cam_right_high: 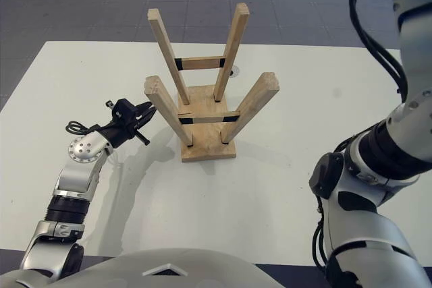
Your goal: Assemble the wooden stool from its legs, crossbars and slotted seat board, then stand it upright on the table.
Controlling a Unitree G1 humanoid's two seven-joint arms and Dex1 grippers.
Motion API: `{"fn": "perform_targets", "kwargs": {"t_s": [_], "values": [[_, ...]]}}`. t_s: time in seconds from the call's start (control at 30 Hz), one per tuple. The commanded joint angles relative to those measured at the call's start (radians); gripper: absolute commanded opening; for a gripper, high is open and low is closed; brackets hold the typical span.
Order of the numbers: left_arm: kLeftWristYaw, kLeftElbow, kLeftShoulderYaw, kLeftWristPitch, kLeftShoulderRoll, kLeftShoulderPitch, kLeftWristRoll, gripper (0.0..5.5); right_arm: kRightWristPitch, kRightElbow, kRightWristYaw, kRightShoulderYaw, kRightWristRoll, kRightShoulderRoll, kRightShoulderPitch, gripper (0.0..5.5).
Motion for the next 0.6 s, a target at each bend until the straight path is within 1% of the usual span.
{"fn": "perform_targets", "kwargs": {"t_s": [0.03, 0.07, 0.1, 0.13, 0.17, 0.2, 0.27, 0.3, 0.37, 0.47, 0.6], "values": [[-0.002, -0.019, 0.003, 0.006, 0.018, 0.032, 0.003, 0.61, 0.016, 0.075, 0.143, 0.366, -0.141, 0.063, 0.451, 3.75], [0.0, -0.018, 0.001, 0.007, 0.017, 0.033, 0.004, 0.61, -0.001, 0.117, 0.193, 0.478, -0.202, 0.056, 0.566, 3.75], [0.0, -0.014, -0.004, 0.008, 0.014, 0.029, 0.007, 0.61, -0.012, 0.167, 0.229, 0.556, -0.249, 0.048, 0.662, 3.75], [0.0, -0.011, -0.01, 0.008, 0.011, 0.025, 0.01, 0.61, -0.024, 0.201, 0.256, 0.596, -0.277, 0.043, 0.719, 3.75], [-0.001, -0.011, -0.014, 0.01, 0.009, 0.023, 0.01, 0.61, -0.028, 0.219, 0.258, 0.586, -0.28, 0.048, 0.725, 3.75], [0.001, -0.017, -0.015, 0.014, 0.007, 0.026, 0.01, 0.61, -0.029, 0.229, 0.246, 0.546, -0.257, 0.067, 0.699, 3.75], [0.002, -0.029, -0.025, 0.017, 0.002, 0.043, 0.013, 0.61, -0.037, 0.213, 0.199, 0.43, -0.196, 0.095, 0.568, 3.75], [0.002, -0.031, -0.029, 0.018, -0.001, 0.045, 0.013, 0.61, -0.042, 0.2, 0.184, 0.392, -0.175, 0.097, 0.518, 3.75], [0.005, -0.031, -0.034, 0.02, -0.003, 0.045, 0.012, 0.61, -0.04, 0.156, 0.164, 0.346, -0.128, 0.089, 0.446, 3.75], [0.005, -0.022, -0.035, 0.019, -0.001, 0.035, 0.011, 0.61, -0.022, 0.053, 0.093, 0.262, -0.002, 0.094, 0.327, 3.75], [0.009, -0.021, -0.02, 0.017, 0.001, 0.031, -0.003, 0.61, -0.03, -0.024, -0.053, 0.137, 0.174, 0.077, 0.147, 3.75]]}}
